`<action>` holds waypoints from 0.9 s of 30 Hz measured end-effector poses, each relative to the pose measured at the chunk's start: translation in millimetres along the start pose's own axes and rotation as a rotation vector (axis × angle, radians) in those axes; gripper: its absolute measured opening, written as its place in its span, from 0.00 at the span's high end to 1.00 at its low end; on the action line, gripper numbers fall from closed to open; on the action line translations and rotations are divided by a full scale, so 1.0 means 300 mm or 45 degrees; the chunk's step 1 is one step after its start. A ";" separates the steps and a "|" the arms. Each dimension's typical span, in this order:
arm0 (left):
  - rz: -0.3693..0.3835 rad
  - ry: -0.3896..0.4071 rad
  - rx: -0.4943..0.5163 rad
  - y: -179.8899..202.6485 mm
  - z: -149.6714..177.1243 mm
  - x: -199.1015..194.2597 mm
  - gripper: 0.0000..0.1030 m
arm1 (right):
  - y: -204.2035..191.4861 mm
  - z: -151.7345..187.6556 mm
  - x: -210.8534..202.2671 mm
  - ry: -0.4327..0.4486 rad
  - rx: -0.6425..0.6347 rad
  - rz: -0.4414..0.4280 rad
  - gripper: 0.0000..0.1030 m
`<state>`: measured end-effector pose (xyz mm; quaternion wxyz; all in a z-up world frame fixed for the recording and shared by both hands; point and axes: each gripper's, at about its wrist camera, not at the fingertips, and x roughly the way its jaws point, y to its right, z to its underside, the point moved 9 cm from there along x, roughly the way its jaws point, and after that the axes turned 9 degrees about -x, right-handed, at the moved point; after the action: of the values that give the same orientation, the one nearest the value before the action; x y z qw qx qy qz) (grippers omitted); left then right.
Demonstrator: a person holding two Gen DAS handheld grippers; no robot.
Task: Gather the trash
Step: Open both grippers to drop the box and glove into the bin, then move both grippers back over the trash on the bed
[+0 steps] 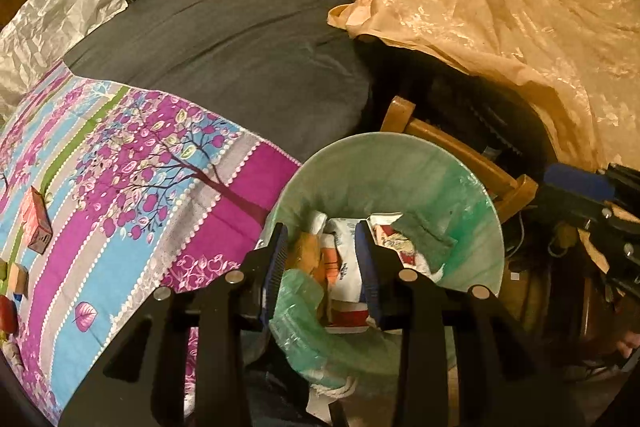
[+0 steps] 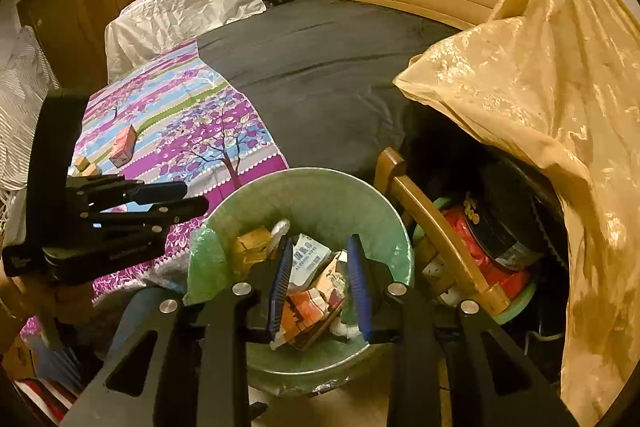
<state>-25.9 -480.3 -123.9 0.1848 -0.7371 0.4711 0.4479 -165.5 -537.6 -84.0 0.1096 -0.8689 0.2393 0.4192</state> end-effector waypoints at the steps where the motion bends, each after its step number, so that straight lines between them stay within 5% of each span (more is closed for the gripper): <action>1: -0.009 0.003 -0.003 -0.009 0.005 -0.004 0.68 | -0.009 -0.003 -0.001 0.008 -0.003 -0.003 0.71; 7: -0.090 0.007 -0.066 -0.146 0.080 -0.034 0.68 | -0.089 -0.047 0.007 0.066 -0.039 -0.048 0.71; 14: -0.217 0.038 -0.317 -0.444 0.181 -0.111 0.68 | -0.269 -0.143 0.041 0.152 -0.075 -0.151 0.71; 27: -0.543 0.077 -0.817 -1.080 0.546 -0.341 0.63 | -0.887 -0.292 0.267 0.131 -0.301 -0.453 0.71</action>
<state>157.1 -154.4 -174.0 0.0198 -0.8517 0.1485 0.5021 71.4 -368.6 -94.6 0.0668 -0.9245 0.0366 0.3735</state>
